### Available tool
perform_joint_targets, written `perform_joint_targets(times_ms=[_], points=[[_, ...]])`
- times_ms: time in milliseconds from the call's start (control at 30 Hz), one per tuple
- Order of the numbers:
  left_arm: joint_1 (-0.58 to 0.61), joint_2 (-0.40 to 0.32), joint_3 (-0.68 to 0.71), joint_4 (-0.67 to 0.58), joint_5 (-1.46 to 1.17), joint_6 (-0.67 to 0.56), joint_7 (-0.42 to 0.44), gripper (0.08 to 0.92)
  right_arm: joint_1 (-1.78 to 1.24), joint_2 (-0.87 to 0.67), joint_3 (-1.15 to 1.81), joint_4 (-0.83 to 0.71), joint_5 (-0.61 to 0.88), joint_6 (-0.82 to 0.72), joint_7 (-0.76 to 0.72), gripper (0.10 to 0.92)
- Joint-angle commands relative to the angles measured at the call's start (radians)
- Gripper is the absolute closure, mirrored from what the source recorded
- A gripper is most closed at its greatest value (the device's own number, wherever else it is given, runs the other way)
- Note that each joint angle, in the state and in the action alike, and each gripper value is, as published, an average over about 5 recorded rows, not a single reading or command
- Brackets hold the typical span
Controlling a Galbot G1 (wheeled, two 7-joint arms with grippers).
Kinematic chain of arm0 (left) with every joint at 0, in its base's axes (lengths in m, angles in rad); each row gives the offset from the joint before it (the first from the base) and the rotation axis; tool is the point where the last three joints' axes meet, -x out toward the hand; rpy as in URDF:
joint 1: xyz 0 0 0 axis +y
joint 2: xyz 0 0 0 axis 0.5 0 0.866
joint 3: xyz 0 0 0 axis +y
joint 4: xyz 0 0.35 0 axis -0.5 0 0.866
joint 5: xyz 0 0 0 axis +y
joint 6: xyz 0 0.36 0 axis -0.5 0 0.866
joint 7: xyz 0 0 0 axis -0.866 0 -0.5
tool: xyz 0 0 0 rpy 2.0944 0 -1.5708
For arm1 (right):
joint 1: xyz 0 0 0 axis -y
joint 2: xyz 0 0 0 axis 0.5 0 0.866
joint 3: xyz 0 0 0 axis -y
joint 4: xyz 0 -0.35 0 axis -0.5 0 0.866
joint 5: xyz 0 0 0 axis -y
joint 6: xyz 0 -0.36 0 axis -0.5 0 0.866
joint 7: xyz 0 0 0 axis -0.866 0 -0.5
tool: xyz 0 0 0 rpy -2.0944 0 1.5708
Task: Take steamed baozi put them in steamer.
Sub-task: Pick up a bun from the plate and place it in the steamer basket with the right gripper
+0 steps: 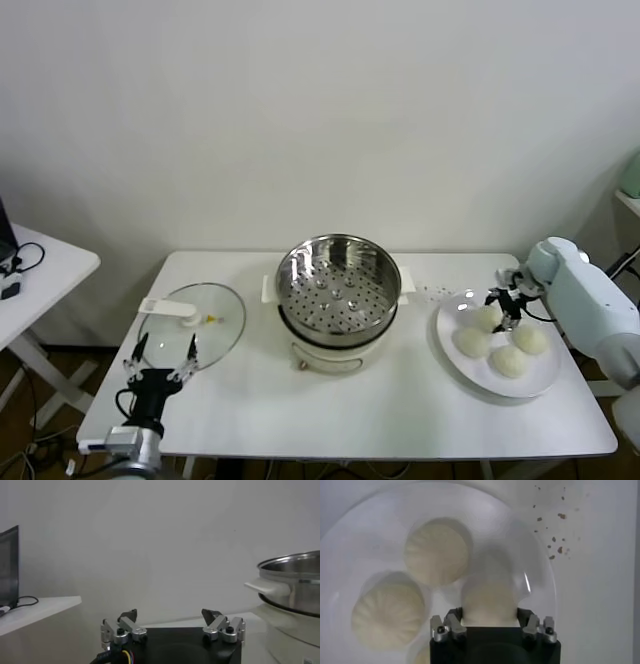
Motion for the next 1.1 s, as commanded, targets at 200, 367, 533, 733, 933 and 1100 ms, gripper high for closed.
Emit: perform_joint_targets(times_ms=[200,367,533,733,933,1100], points=[[0.005,0.0,-0.002,-0.003,0.001,0.001,-0.001,0.177,0.021,-0.012,-0.001,0.034,0.022,0.009,-0.003,0.355],[0.007,0.001,-0.002,-0.006,0.001,0.001,-0.001,0.177,0.08,-0.075,-0.112,0.189,0.111,0.024,-0.018,0.355],[0.01,0.0,0.002,-0.009,0.004,0.0,0.0,0.177,0.173,-0.158,-0.23,0.411,0.164,0.056,-0.03,0.355],[0.014,0.0,0.006,-0.018,0.008,0.003,0.0,0.177,0.321,-0.22,-0.345,0.661,0.192,0.105,-0.033,0.35],[0.019,-0.001,0.011,-0.029,0.014,0.008,0.0,0.177,0.451,-0.195,-0.438,0.82,0.227,0.143,-0.031,0.347],[0.025,-0.004,0.012,-0.037,0.022,0.01,0.0,0.177,0.501,-0.12,-0.492,0.891,0.203,0.189,-0.028,0.348]])
